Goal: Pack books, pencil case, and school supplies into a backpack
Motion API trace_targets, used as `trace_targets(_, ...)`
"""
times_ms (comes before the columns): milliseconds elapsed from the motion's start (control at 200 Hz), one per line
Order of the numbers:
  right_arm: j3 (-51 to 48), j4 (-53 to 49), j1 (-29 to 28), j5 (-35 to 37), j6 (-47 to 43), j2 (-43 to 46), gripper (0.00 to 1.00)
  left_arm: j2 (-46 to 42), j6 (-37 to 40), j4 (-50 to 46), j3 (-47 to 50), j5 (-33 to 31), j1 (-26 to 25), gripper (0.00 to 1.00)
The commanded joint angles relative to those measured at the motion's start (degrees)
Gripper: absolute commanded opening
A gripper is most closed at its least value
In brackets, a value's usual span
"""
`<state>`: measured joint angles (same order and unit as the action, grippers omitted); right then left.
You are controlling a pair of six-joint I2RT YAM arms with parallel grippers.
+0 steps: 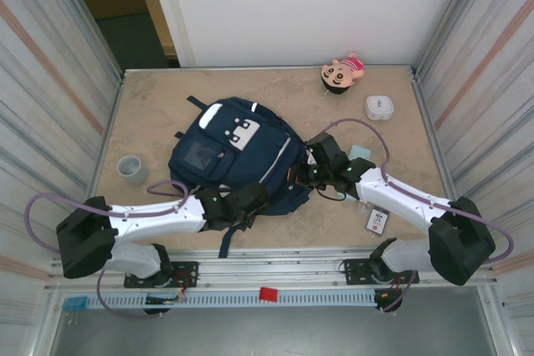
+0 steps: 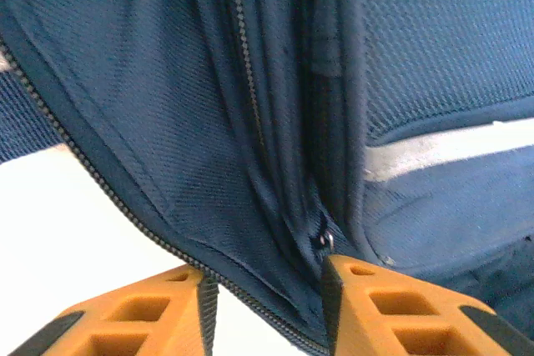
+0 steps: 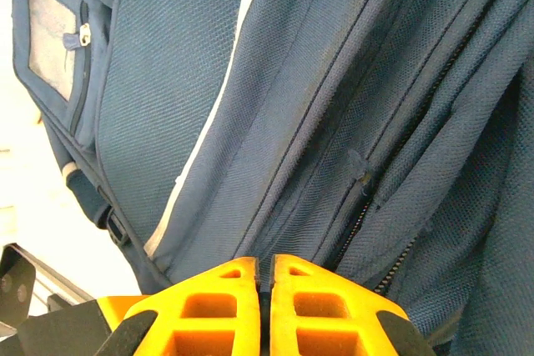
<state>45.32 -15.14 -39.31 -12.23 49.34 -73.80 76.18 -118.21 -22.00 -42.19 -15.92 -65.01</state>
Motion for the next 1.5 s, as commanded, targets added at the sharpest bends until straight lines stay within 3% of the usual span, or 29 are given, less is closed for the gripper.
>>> trace_targets(0, -0.92, 4.07, -2.78, 0.23, 4.05, 2.20, 0.00, -2.67, -18.87, -3.41, 2.75, -5.90, 0.85, 0.27)
trace_targets(80, -2.06, 4.50, -5.96, 4.00, 6.94, 3.44, 0.00, -5.68, -13.40, -4.91, 4.91, -4.26, 5.69, 0.16)
trace_targets(185, -2.65, 5.32, -10.15, 8.62, 9.36, 4.03, 0.00, -9.92, -2.30, -7.39, 5.63, -2.52, 13.73, 0.11)
trace_targets(381, -2.41, 11.82, -17.36, 18.50, 11.63, 2.40, 0.00, -12.92, 15.08, -6.02, 5.16, 2.85, 27.91, 0.12)
trace_targets(501, -1.48, 15.13, -18.25, 20.65, 11.05, 0.68, 0.00, -13.81, 19.90, -4.26, 5.00, 5.52, 32.43, 0.20)
trace_targets(566, -1.14, 16.05, -18.64, 21.15, 11.04, -0.32, 0.00, -15.44, 20.81, -5.16, 4.59, 5.47, 32.33, 0.30)
trace_targets(661, -0.95, 16.89, -19.23, 20.76, 10.86, -1.88, 0.00, -18.18, 20.29, -5.16, 5.22, 7.14, 30.72, 0.57)
trace_targets(722, -1.02, 17.06, -19.31, 20.08, 11.29, -2.84, 0.00, -19.71, 18.26, -5.16, 5.84, 7.19, 27.83, 0.65)
trace_targets(957, -0.74, 17.63, -19.82, 18.96, 10.66, -3.84, 0.00, -19.90, 5.10, -3.45, 8.50, 3.45, 13.76, 0.69)
trace_targets(1092, 0.06, 17.61, -20.02, 18.07, 9.86, -4.57, 0.00, -16.00, 1.73, 1.62, 9.62, 2.91, 10.40, 0.69)
trace_targets(1158, 0.46, 17.67, -20.10, 17.39, 9.40, -4.96, 0.00, -13.75, 1.32, 3.73, 9.76, 2.56, 10.35, 0.65)
trace_targets(1363, 0.52, 15.64, -20.19, 17.88, 7.38, -3.47, 0.00, -10.03, -0.88, 7.51, 11.35, -1.68, 11.36, 0.35)
trace_targets(1498, -0.39, 13.13, -19.48, 19.32, 7.00, -1.07, 0.00, -11.37, 0.10, 7.64, 14.43, 0.03, 13.43, 0.14)
